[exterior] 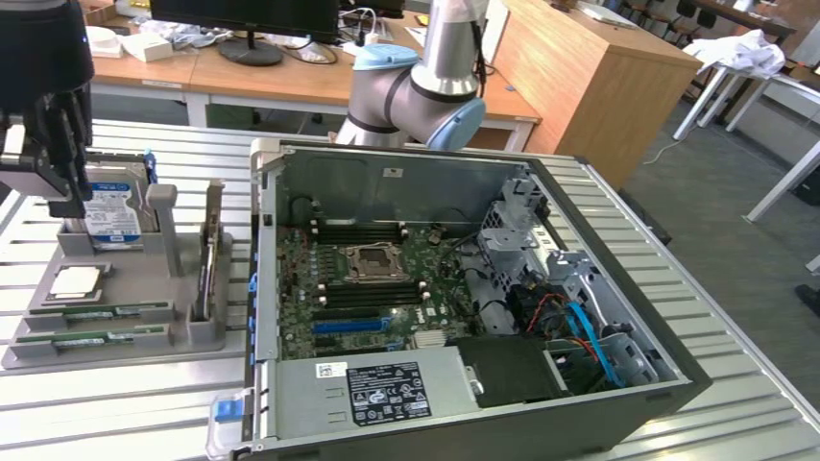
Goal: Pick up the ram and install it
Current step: 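Pick up the ram and move it above insertion slot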
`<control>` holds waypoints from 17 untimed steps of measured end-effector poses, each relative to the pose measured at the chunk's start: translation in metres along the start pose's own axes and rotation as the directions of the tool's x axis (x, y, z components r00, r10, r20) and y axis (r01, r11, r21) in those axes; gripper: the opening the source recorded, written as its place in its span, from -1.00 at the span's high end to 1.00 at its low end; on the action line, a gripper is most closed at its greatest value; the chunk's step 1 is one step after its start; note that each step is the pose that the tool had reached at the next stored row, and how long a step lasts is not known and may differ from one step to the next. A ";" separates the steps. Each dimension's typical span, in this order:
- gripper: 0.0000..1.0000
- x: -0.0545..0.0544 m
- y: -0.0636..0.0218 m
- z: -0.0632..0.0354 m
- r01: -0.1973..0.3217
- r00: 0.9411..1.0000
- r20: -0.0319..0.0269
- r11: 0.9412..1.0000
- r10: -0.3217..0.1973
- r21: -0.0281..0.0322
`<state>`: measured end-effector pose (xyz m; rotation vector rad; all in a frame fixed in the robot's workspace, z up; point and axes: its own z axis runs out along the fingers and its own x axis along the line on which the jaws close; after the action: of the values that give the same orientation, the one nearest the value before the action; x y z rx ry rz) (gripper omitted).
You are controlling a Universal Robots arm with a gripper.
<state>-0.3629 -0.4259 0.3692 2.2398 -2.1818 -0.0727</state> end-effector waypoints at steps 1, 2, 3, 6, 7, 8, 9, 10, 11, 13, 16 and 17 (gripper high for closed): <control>0.40 0.000 -0.0001 0.0019 0.000 1.000 0.000 1.000 0.000 0.000; 0.40 0.000 -0.0002 0.0036 0.000 1.000 0.000 1.000 0.000 0.000; 0.40 0.000 -0.0002 0.0054 0.000 1.000 0.000 1.000 0.000 0.000; 0.40 0.000 -0.0004 0.0106 0.000 1.000 0.000 1.000 0.000 0.000; 0.40 0.000 -0.0005 0.0121 0.000 1.000 0.000 1.000 0.000 0.000; 0.40 0.000 -0.0006 0.0135 0.000 1.000 0.000 1.000 0.000 0.000; 0.40 0.000 -0.0006 0.0150 0.000 1.000 0.000 1.000 0.000 0.000; 0.40 0.000 -0.0007 0.0166 0.000 1.000 0.000 1.000 0.000 0.000; 0.40 0.000 -0.0008 0.0184 0.000 1.000 0.000 1.000 0.000 0.000; 0.40 0.001 -0.0009 0.0217 0.000 1.000 0.000 1.000 0.000 0.000; 0.40 0.001 -0.0011 0.0265 0.000 1.000 0.000 1.000 0.000 0.000; 0.40 0.001 -0.0012 0.0283 0.000 1.000 0.000 1.000 0.000 0.000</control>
<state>-0.3629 -0.4259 0.3408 2.2397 -2.1819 -0.0726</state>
